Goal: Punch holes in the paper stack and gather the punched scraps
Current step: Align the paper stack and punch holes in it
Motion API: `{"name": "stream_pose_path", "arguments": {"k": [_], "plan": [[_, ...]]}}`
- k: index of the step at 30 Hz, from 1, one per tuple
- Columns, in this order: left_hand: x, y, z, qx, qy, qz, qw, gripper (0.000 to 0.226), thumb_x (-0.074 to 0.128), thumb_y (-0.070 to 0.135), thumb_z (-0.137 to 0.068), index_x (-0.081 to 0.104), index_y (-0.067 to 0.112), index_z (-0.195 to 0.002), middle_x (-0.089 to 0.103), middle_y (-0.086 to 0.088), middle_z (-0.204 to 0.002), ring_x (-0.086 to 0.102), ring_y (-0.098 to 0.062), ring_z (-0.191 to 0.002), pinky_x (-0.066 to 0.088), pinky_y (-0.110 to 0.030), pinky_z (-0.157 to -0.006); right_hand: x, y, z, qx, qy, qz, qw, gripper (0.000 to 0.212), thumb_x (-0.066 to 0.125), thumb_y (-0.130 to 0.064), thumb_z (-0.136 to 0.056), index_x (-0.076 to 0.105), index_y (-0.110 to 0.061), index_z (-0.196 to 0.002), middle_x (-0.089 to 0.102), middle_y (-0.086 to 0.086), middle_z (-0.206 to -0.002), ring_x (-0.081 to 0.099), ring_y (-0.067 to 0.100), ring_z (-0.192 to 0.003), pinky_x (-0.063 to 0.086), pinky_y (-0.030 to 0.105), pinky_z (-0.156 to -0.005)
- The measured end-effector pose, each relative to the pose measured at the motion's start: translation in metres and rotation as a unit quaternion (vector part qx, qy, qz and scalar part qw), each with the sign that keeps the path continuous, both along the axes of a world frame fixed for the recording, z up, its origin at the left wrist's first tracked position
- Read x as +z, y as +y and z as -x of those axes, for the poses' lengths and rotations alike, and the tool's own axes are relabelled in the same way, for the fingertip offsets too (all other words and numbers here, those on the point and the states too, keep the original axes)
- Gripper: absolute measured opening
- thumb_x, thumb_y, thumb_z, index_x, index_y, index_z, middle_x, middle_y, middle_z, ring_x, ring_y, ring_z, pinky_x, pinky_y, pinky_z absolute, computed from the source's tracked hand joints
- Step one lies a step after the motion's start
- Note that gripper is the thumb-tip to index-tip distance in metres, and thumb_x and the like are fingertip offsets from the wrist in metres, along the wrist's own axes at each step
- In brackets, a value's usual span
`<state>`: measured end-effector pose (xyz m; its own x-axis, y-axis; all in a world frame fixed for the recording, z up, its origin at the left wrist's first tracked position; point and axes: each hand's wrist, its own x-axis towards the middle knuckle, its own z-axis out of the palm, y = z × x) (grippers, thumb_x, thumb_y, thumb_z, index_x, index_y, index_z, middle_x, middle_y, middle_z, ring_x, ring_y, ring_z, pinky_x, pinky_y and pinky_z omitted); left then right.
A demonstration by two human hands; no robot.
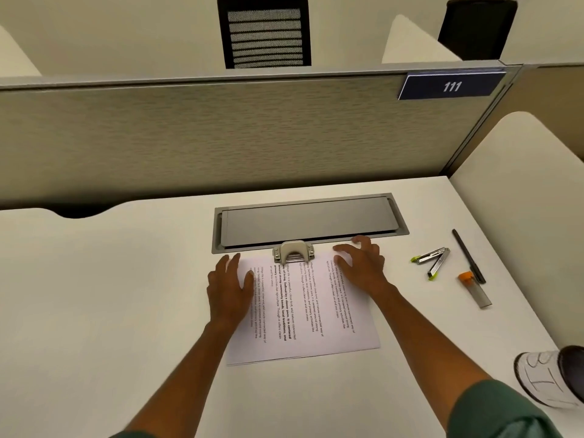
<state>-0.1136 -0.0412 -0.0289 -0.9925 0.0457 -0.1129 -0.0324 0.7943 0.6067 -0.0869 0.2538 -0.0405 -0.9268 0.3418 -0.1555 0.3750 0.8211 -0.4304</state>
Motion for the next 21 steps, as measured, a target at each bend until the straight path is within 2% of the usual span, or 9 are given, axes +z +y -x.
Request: {"name": "stream_pose_path", "arguments": {"k": [6,15,21], "plan": [[0.001,0.002,0.017,-0.047,-0.022,0.071,0.996,0.055,0.05,0.044,-0.098,0.041,0.025,-0.149,0.022,-0.014,-0.162,0.026,-0.037,-0.145,0.027,-0.054,-0.116,-0.002,-0.005,0.006,0.0,0.001,-0.008,1.0,0.031,0.055,-0.045,-0.093,0.063,-0.036,-0.121,0.035,0.001,-0.145,0.036,0.026,-0.128,0.032,0.042,-0.104],[0.005,0.007,0.026,-0.051,-0.022,0.082,0.995,0.041,0.048,0.041,-0.099,0.059,0.022,-0.134,0.026,-0.016,-0.159,0.032,-0.039,-0.14,0.032,-0.052,-0.112,-0.004,-0.005,0.005,-0.002,0.011,-0.009,1.0,0.025,0.057,-0.041,-0.093,0.063,-0.035,-0.116,0.036,0.001,-0.145,0.037,0.026,-0.128,0.032,0.042,-0.104],[0.005,0.009,0.027,-0.058,-0.03,0.104,0.992,0.044,0.049,0.044,-0.099,0.056,0.026,-0.138,0.022,-0.014,-0.161,0.029,-0.037,-0.142,0.031,-0.053,-0.112,-0.005,-0.008,0.005,-0.006,0.013,-0.019,1.0,0.025,0.058,-0.04,-0.092,0.063,-0.034,-0.116,0.035,0.001,-0.147,0.037,0.025,-0.129,0.033,0.042,-0.104]]}}
